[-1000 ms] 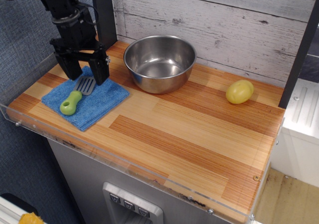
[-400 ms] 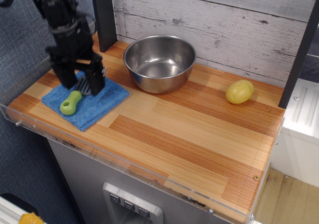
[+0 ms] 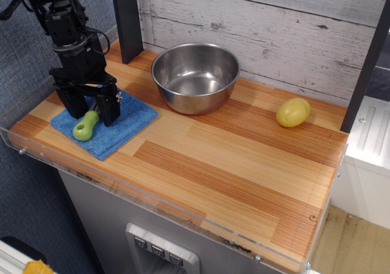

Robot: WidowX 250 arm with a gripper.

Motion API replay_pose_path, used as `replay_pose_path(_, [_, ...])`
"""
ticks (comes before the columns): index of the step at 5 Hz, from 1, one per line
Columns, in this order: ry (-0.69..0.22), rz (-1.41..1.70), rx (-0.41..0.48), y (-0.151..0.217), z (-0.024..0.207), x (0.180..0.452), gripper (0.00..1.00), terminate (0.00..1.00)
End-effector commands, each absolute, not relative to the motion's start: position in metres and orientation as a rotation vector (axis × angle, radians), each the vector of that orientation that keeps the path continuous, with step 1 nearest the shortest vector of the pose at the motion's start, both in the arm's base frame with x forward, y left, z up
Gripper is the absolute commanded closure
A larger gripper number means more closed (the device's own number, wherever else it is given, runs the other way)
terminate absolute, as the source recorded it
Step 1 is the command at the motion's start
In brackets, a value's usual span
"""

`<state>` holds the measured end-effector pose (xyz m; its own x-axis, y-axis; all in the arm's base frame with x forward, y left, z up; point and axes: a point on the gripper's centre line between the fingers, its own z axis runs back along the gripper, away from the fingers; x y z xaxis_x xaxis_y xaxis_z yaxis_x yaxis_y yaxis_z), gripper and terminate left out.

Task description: Pick up the green spatula and place it next to the blue cloth

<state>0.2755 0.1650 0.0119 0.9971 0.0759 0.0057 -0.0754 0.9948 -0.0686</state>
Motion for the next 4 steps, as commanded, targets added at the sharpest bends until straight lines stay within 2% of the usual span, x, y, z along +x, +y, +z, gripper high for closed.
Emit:
replay_pose_path(1, [-0.023,0.042,-0.042,0.161,0.021,0.275,0.00,0.00])
replay_pose_path(4, [-0.040,0.012,-0.022,0.153,0.034,0.273,0.00,0.00])
